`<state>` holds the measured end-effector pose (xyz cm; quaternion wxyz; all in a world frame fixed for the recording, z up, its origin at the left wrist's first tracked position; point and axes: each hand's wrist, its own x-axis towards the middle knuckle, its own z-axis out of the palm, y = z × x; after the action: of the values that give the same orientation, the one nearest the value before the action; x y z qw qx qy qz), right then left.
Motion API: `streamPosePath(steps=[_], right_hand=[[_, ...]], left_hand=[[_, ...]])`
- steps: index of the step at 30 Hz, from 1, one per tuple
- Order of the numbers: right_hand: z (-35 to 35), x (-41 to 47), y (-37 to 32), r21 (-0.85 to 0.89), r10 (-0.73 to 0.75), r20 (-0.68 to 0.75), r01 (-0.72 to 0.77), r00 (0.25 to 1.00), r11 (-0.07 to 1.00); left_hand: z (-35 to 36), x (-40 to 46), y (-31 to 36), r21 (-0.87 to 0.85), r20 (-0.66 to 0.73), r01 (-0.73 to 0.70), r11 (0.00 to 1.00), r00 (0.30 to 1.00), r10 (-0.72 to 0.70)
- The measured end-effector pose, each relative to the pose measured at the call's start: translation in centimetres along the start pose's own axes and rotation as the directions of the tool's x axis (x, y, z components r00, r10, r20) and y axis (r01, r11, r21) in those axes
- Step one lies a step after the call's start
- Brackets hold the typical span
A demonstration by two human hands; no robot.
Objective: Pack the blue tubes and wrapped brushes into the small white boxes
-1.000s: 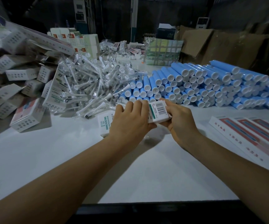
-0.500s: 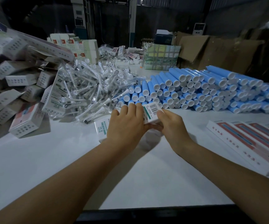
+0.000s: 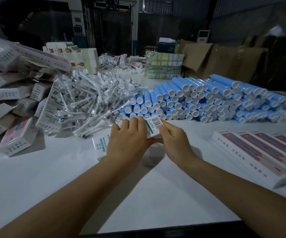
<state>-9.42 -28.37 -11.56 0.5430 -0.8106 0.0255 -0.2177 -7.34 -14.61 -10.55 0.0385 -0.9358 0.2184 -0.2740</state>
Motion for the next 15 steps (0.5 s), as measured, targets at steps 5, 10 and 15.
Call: streamPosePath(steps=[5, 10, 15], right_hand=[[0.14, 0.44, -0.12, 0.177, 0.121, 0.028, -0.124, 0.992, 0.976], [0.05, 0.07, 0.00, 0.055, 0.045, -0.014, -0.044, 0.999, 0.997], [0.00, -0.03, -0.82, 0.151, 0.044, 0.011, -0.046, 0.999, 0.987]], left_hand=[[-0.19, -0.25, 0.48, 0.020, -0.012, -0.041, 0.999, 0.999, 0.041], [-0.67, -0.53, 0.83, 0.082, -0.034, -0.040, 0.996, 0.999, 0.043], [-0.80, -0.03, 0.99, 0.042, 0.005, -0.020, 0.999, 1.000, 0.020]])
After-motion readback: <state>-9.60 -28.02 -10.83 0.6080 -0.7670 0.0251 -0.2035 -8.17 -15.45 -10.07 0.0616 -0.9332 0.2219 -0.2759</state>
